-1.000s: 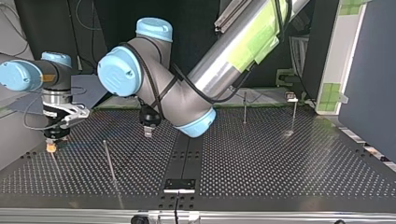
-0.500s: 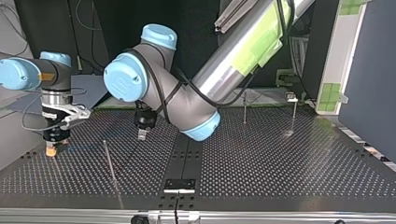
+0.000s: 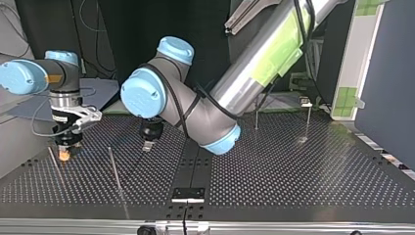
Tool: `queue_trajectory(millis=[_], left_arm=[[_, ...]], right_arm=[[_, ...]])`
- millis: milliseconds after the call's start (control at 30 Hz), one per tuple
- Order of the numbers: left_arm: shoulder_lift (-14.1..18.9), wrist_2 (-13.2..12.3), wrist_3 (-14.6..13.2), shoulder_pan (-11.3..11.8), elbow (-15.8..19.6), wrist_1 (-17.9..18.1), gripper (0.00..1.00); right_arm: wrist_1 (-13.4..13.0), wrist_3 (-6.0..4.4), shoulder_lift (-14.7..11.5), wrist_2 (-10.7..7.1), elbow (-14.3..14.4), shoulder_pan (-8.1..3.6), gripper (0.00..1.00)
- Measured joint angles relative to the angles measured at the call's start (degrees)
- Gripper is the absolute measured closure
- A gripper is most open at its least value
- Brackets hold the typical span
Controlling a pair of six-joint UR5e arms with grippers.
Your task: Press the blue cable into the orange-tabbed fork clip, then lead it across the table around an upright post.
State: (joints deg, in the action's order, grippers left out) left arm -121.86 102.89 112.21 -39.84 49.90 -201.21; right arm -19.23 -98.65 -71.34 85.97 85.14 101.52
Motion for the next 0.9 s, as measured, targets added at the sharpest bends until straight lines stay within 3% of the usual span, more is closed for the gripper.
queue_trajectory(millis=[400, 900], left_arm=[[-2.28, -6.59, 6.60, 2.56, -0.05, 0.69, 0.00], [-2.39, -15.28, 15.29, 4.68, -0.05, 8.85, 0.00]], right_arm=[[0.34, 0.09, -0.12, 0.06, 0.02, 0.77, 1.00], [0.23, 0.07, -0.16, 0.06, 0.03, 0.83, 1.00]])
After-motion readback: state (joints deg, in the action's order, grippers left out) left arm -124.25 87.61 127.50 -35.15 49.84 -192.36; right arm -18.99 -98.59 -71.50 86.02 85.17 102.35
